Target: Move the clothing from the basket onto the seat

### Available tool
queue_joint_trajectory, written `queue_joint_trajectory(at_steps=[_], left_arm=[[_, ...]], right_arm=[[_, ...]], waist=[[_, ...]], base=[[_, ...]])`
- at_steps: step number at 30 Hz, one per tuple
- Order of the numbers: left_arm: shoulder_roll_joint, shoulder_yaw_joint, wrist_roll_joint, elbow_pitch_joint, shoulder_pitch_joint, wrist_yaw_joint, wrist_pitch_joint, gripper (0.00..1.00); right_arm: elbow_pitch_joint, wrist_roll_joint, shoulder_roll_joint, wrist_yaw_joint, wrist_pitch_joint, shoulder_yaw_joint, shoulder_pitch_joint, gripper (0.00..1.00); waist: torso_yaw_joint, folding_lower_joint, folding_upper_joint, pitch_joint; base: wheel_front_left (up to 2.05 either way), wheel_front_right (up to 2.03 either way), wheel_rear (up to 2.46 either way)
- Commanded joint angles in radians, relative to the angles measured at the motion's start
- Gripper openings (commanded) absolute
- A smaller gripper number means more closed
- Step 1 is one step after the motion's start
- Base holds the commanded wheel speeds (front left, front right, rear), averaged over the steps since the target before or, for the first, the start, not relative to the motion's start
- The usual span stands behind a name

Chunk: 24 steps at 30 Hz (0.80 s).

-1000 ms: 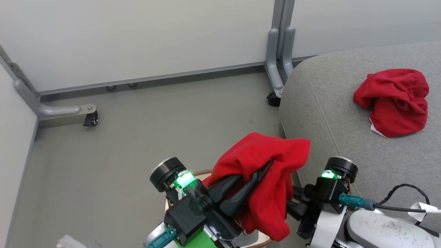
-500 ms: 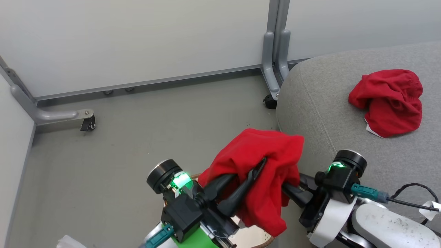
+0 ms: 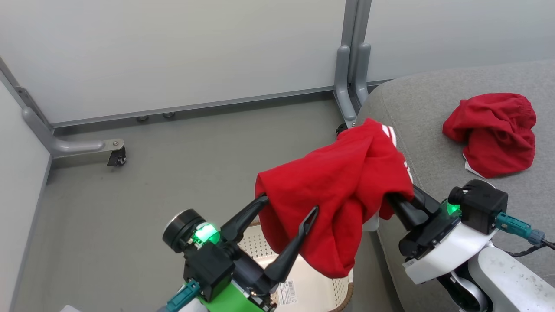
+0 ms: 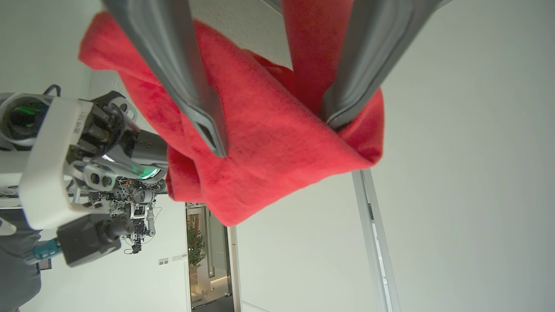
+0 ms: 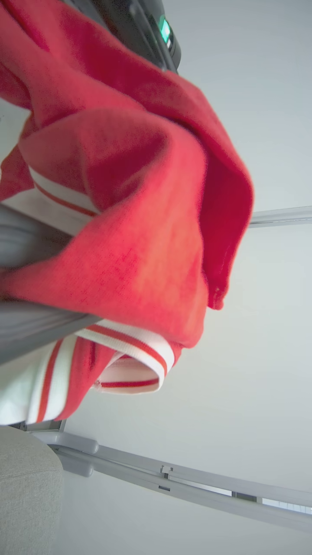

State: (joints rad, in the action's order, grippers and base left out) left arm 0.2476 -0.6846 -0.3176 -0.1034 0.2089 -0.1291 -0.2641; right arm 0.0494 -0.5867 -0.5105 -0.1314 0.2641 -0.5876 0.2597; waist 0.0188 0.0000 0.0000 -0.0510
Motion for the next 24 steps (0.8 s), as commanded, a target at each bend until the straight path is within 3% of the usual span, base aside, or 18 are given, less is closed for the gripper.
queue_joint_trajectory(at_steps=[1,9,17,24], left_arm=[[0.012,0.015,0.007,0.002,-0.02,-0.002,0.0,1.0],[-0.008,0.198,0.01,0.059,-0.128,-0.002,0.0,1.0],[-0.08,0.404,0.054,0.159,-0.241,-0.002,0.0,1.0],[-0.13,0.5,0.059,0.232,-0.305,-0.002,0.0,1.0]], right_arm=[[0.006,0.01,0.011,0.002,0.0,0.025,-0.02,0.0],[0.021,0.032,0.079,0.002,0.0,0.194,-0.107,0.0],[0.048,0.066,0.177,0.001,0.0,0.366,-0.209,0.0],[0.055,0.081,0.229,0.001,0.0,0.448,-0.261,0.0]], waist=[[0.001,0.0,0.0,0.0],[0.021,0.0,0.0,-0.002],[0.057,0.0,0.0,0.0],[0.076,0.0,0.0,-0.002]], base=[[0.0,0.0,0.0],[0.0,0.0,0.0],[0.0,0.0,0.0],[0.0,0.0,0.0]])
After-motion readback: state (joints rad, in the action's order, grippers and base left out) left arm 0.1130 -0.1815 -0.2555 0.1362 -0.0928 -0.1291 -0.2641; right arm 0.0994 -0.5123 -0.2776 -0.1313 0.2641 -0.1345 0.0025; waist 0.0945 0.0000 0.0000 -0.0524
